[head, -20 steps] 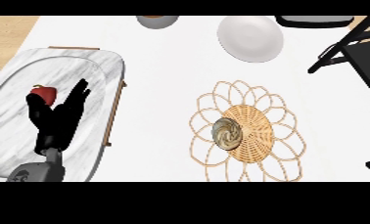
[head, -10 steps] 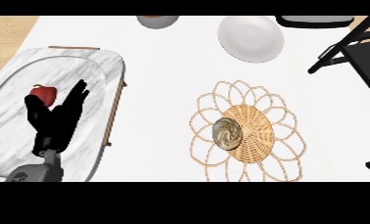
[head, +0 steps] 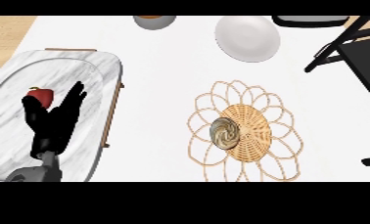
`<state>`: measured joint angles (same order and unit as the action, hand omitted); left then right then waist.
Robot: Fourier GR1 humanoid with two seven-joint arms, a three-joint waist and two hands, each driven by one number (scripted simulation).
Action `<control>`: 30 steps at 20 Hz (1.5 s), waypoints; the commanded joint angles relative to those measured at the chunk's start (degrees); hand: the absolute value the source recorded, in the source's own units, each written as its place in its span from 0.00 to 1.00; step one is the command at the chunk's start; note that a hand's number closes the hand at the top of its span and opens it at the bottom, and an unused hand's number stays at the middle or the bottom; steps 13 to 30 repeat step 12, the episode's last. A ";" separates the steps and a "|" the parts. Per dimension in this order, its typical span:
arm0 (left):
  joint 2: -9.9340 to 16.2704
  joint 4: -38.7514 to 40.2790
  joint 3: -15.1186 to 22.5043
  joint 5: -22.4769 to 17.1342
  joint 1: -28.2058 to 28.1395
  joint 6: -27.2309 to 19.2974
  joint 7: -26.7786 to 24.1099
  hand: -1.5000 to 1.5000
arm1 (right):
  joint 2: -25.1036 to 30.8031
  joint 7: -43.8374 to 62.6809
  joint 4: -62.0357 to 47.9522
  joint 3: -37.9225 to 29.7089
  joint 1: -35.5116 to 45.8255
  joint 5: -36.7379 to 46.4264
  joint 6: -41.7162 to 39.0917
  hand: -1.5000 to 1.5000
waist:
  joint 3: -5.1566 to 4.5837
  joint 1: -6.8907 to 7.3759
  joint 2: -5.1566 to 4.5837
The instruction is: Pick the lemon from the placemat and place it in the tiered shelf
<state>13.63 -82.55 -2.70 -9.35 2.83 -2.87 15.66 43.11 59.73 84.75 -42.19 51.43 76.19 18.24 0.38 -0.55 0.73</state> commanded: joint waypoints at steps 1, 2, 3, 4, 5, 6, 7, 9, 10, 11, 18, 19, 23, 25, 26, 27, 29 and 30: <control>-2.38 2.98 1.82 0.71 -3.62 -0.08 -0.21 0.50 | 0.19 6.93 10.00 -3.34 -1.31 3.00 -0.35 0.00 | -0.46 -0.78 -0.26; -0.91 2.65 0.72 0.58 -0.87 -0.85 3.27 0.50 | 0.39 7.03 14.33 -4.43 -2.63 2.66 -4.77 0.00 | -0.44 -1.73 -0.02; -1.70 3.72 0.15 -0.08 -3.51 -0.14 0.10 0.50 | 0.50 6.31 16.41 -6.77 -3.65 1.35 -5.12 0.00 | -0.45 -1.61 -0.04; -2.85 3.79 1.73 0.89 -0.97 -1.03 1.80 0.50 | -1.69 6.41 18.96 -7.82 -5.38 0.65 -5.37 0.00 | -0.40 -1.62 -0.22; -1.67 4.39 -0.53 -0.36 -4.80 0.73 -2.57 0.50 | -0.16 7.18 22.43 -8.35 -4.49 0.79 -9.69 0.00 | -0.51 -1.50 0.02; -0.57 5.03 -1.10 -1.48 -2.82 2.07 -0.34 0.50 | -0.84 6.93 24.36 -8.89 -5.44 0.24 -10.93 0.00 | -0.47 -1.36 -0.17; 0.29 2.69 -0.64 -1.01 -5.01 2.39 0.48 0.50 | -2.29 7.41 28.65 -9.31 -6.94 -0.35 -15.62 0.00 | -0.46 -1.56 0.17; -2.27 3.51 0.55 0.56 -5.20 0.43 -1.60 0.50 | -1.57 6.83 32.10 -11.49 -6.66 -4.13 -19.73 0.00 | -0.47 -1.66 0.06; -1.74 2.39 0.27 0.51 -3.27 -0.26 1.01 0.50 | -0.90 5.49 32.98 -14.30 -8.32 -5.95 -20.90 0.00 | -0.39 -1.67 -0.02; -0.02 1.58 -1.17 -1.39 -2.22 1.17 3.55 0.50 | -1.98 4.62 35.92 -14.92 -9.44 -7.87 -22.62 0.00 | -0.38 -1.61 0.00; -0.11 3.93 -1.61 -1.12 -2.44 1.38 1.82 0.50 | -1.82 5.35 38.58 -14.96 -9.74 -7.39 -24.75 0.00 | -0.44 -1.62 -0.12; -0.11 3.93 -1.61 -1.12 -2.44 1.38 1.82 0.50 | -1.82 5.35 38.58 -14.96 -9.74 -7.39 -24.75 0.00 | -0.44 -1.62 -0.12; -0.11 3.93 -1.61 -1.12 -2.44 1.38 1.82 0.50 | -1.82 5.35 38.58 -14.96 -9.74 -7.39 -24.75 0.00 | -0.44 -1.62 -0.12; -0.11 3.93 -1.61 -1.12 -2.44 1.38 1.82 0.50 | -1.82 5.35 38.58 -14.96 -9.74 -7.39 -24.75 0.00 | -0.44 -1.62 -0.12; -0.11 3.93 -1.61 -1.12 -2.44 1.38 1.82 0.50 | -1.82 5.35 38.58 -14.96 -9.74 -7.39 -24.75 0.00 | -0.44 -1.62 -0.12; -0.11 3.93 -1.61 -1.12 -2.44 1.38 1.82 0.50 | -1.82 5.35 38.58 -14.96 -9.74 -7.39 -24.75 0.00 | -0.44 -1.62 -0.12; -0.11 3.93 -1.61 -1.12 -2.44 1.38 1.82 0.50 | -1.82 5.35 38.58 -14.96 -9.74 -7.39 -24.75 0.00 | -0.44 -1.62 -0.12; -0.11 3.93 -1.61 -1.12 -2.44 1.38 1.82 0.50 | -1.82 5.35 38.58 -14.96 -9.74 -7.39 -24.75 0.00 | -0.44 -1.62 -0.12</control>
